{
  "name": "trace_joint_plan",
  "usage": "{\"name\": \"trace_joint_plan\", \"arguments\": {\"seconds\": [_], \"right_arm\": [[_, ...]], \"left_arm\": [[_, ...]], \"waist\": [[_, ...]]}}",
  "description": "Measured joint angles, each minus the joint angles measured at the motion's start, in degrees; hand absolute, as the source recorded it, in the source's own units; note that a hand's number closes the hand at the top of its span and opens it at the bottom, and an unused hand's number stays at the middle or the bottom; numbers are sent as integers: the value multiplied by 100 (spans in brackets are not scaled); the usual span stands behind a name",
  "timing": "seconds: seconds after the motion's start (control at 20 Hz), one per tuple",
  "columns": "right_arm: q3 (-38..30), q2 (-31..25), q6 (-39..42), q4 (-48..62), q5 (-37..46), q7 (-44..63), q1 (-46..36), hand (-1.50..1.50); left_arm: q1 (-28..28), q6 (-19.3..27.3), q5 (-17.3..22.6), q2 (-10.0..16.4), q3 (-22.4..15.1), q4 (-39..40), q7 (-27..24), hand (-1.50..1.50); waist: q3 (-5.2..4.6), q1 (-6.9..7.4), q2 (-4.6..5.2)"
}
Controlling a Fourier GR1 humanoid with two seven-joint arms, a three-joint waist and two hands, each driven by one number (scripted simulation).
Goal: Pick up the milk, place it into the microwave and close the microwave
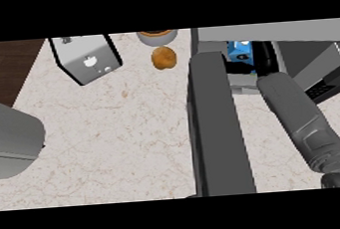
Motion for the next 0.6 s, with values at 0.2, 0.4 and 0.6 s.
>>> {"name": "trace_joint_plan", "arguments": {"seconds": [0.2,0.4,0.6], "right_arm": [[-150,-21,-407,120,-59,-85,-48,-150],[-53,-67,-768,319,129,-89,-95,-150],[-16,-74,-635,505,192,-96,-187,-150]], "left_arm": [[-211,5,-19,57,67,136,43,-150],[-425,17,-86,131,94,205,110,-150],[-567,25,-177,166,58,204,172,-150]], "waist": [[4,86,42],[4,164,87],[8,207,94]]}}
